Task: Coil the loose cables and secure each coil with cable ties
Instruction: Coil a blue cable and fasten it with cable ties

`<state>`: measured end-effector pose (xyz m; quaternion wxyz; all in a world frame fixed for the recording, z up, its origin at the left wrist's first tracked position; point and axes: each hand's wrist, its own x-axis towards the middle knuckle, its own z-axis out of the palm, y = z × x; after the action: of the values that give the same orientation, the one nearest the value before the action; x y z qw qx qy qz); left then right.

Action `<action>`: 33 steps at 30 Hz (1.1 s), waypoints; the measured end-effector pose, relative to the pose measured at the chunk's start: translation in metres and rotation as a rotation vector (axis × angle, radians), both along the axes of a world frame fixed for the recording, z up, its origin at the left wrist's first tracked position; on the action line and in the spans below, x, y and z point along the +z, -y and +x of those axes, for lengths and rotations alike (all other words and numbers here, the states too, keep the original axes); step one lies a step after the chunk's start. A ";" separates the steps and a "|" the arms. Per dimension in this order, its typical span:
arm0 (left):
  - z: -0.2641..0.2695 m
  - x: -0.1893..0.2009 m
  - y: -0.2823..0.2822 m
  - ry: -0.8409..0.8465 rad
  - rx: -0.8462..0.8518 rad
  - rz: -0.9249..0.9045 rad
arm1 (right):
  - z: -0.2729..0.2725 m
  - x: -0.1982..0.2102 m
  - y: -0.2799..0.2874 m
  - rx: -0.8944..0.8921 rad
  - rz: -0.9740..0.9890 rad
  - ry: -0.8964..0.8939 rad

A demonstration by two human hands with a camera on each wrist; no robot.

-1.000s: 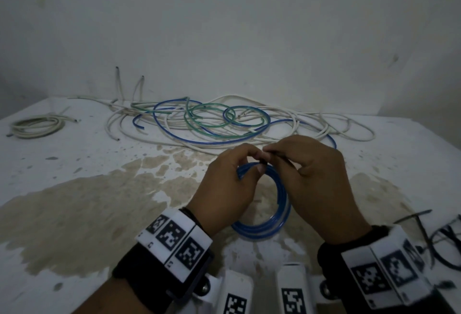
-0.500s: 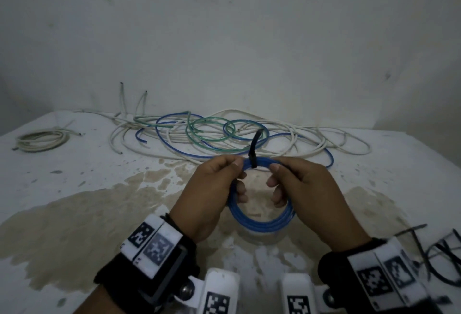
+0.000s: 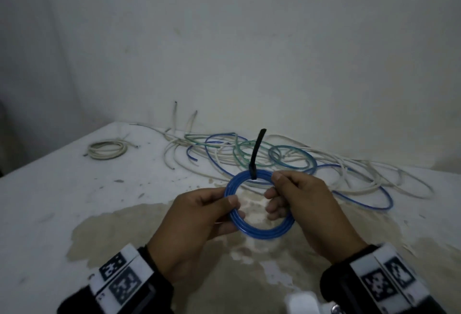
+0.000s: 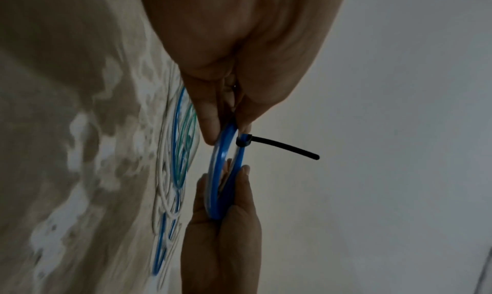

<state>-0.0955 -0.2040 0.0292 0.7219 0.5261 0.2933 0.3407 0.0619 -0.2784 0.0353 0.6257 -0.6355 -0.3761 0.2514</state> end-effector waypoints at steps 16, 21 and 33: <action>-0.115 0.003 -0.280 0.038 0.624 -0.248 | -0.038 -0.054 -0.153 -0.066 -0.123 -0.239; -0.118 -0.011 -0.332 -0.175 0.625 -0.260 | -0.038 -0.063 -0.162 -0.098 -0.086 -0.385; -0.118 -0.040 -0.354 -0.460 0.716 -0.146 | -0.033 -0.065 -0.161 -0.075 -0.082 -0.436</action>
<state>-0.2131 0.1501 -0.0104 0.5090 0.4009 0.6342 0.4219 0.0284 -0.1177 -0.0293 0.6747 -0.6047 -0.1974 0.3745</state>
